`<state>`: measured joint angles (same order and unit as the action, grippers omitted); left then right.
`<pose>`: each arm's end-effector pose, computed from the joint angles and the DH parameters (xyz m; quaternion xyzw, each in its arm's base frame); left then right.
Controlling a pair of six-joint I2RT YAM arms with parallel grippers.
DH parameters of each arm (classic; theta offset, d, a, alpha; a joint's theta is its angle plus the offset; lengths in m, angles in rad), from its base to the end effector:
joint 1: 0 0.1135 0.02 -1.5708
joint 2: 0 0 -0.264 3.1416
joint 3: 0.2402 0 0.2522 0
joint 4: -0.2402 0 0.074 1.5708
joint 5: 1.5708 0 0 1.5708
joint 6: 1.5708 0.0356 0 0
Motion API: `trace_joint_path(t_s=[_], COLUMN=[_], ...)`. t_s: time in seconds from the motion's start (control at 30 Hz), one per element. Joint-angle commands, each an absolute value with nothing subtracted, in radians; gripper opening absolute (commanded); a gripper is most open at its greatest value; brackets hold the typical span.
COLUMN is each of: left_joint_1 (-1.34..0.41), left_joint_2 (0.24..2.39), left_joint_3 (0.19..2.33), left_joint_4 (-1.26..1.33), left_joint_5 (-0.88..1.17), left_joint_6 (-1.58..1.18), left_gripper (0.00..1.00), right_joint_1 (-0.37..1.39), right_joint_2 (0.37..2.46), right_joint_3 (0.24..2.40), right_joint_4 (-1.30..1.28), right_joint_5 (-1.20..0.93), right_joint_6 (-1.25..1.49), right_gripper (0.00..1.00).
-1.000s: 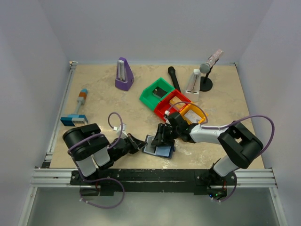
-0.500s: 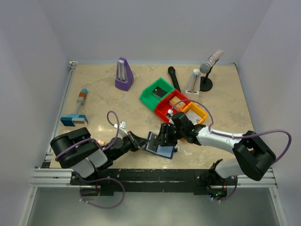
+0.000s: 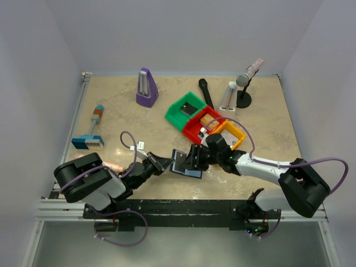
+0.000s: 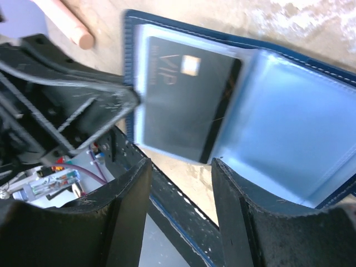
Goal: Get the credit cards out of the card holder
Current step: Remove the credit card from the card holder.
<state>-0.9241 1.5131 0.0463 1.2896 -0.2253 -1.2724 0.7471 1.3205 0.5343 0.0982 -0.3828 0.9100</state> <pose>0.1250 -0.1523 0.1205 -0.2031 0.7380 -0.5286 0.3670 0.1764 0.1815 0.1704 -0.0088 0.8913 0.4253 0.1567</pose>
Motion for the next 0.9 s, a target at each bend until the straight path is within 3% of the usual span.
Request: trace_joint_path(t_s=[0.0,0.43,0.67,0.87], left_joint_1=[-0.931,-0.953,-0.953,-0.953], left_joint_2=[1.574,1.72,1.648,1.595], left_joint_3=[-0.175,-0.207,-0.215,-0.215], left_joint_4=[1.554,1.554,1.519,1.497], left_joint_5=[-0.297,-0.419,-0.426,-0.419], left_joint_6=[-1.348,-1.448,-1.402,-1.362], left_gripper=[0.0,0.01,0.37,0.48], right_joint_1=[0.75,0.752,0.752,0.75], right_joint_2=[1.312,1.339,1.282,1.241], right_joint_3=[0.537,0.526,0.543,0.563], right_joint_4=[0.201,0.246,0.163,0.106], right_joint_5=[-0.356,-0.302,-0.27,-0.264], right_joint_6=[0.936,0.931,0.862,0.824], right_gripper=[0.52,0.51,0.51,0.51])
